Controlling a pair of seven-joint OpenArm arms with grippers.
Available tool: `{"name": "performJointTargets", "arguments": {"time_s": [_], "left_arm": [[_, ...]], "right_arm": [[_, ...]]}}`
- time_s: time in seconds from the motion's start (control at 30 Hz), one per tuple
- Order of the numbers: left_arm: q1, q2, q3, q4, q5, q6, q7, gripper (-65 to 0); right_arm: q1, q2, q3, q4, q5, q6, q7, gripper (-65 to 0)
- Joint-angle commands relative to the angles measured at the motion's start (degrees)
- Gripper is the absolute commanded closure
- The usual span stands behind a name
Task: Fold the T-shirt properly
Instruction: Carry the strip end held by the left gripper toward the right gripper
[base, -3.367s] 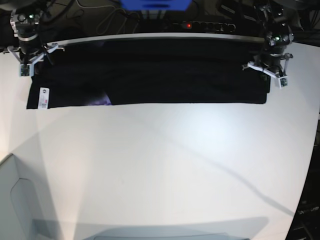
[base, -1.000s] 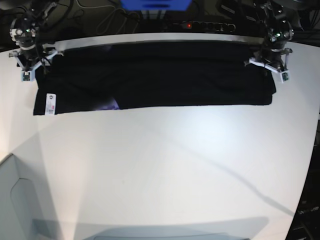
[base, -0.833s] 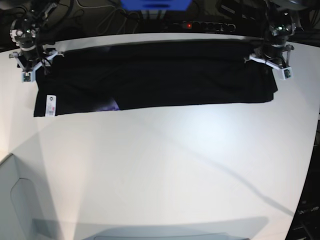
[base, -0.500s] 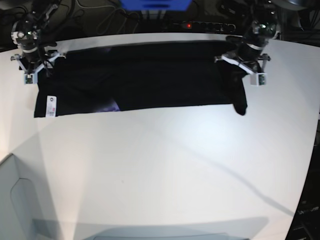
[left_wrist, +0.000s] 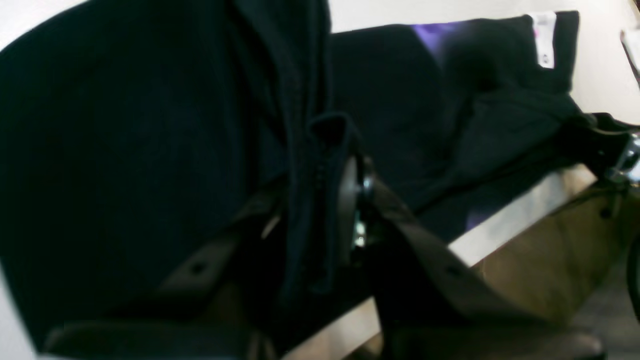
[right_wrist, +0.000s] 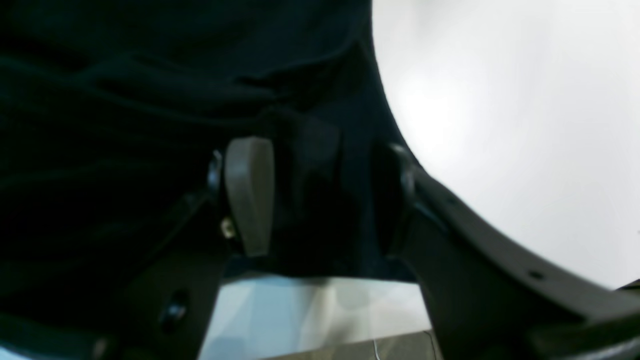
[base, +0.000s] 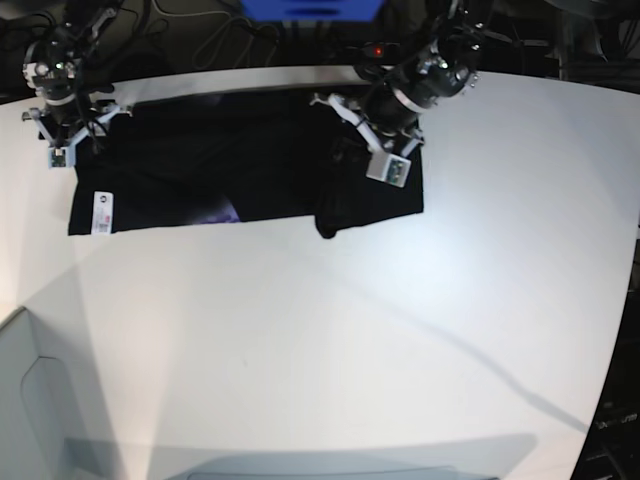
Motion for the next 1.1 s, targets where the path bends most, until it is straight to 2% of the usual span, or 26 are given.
{"name": "performJointTargets", "arguments": {"time_s": [0.0,0.3,0.77,0.83,1.0,1.03,1.07], "left_arm": [[-1.2,0.1,1.7,0.7,-0.8,-0.5,-1.1,0.0],[-8.5,0.1,11.6,-7.5,-0.8,-0.4,-1.6,0.0],[-13.1,0.7,12.4,-10.5,-0.9,-0.4,-0.9,-0.9],[-13.4,0.7,12.5,-10.4,-1.4,-0.4,-0.9,-6.4],[-13.7,0.7,12.4,-9.0,-1.4,-0.9,1.8,-38.2],[-13.7,0.7,12.4,-7.5,-1.4,-0.9,1.6,-42.5],[-13.7,0.4,12.4,-6.2,-1.4,-1.0,1.6,-43.5]], "right_arm": [[0.2,0.5,0.2,0.9,0.7,0.4,0.9,-31.7],[0.2,0.6,-1.4,0.9,0.7,0.4,0.9,-31.7],[0.3,0.6,-1.4,0.9,0.7,0.4,0.9,-31.7],[0.3,0.6,-1.4,0.9,0.7,0.4,0.9,-31.7],[0.3,0.6,-1.4,0.9,0.7,0.4,0.9,-31.7],[0.3,0.6,-1.4,0.9,0.7,0.4,0.9,-31.7],[0.3,0.6,-1.4,0.9,0.7,0.4,0.9,-31.7]]}}
